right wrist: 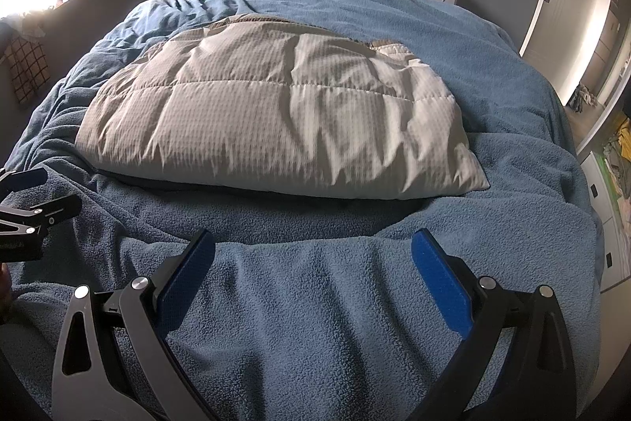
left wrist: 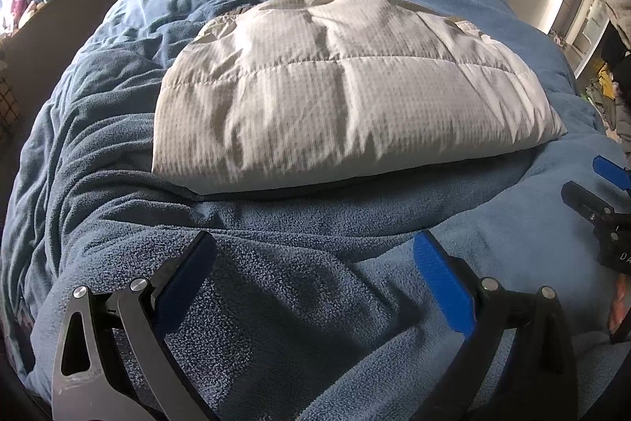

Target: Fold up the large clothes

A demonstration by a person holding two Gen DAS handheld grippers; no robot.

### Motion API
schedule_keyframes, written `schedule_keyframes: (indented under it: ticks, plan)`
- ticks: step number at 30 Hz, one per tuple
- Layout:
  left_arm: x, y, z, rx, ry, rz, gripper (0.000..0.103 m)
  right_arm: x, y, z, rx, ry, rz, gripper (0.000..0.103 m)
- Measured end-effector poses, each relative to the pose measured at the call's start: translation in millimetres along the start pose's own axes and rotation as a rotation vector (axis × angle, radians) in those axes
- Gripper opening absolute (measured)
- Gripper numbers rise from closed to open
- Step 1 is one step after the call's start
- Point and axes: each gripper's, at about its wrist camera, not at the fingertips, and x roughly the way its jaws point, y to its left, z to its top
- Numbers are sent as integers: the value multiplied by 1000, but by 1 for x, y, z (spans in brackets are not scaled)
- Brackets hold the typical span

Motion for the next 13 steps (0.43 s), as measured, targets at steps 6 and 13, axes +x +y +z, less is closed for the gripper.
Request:
schedule_keyframes:
  ticks: [6, 13]
  plan:
    - [1, 1, 0, -2, 5, 3, 96, 2, 0, -1, 2, 3, 0, 95]
    - [1, 2, 0, -1, 9, 14, 96, 3, 1, -2, 3, 5, -1, 95]
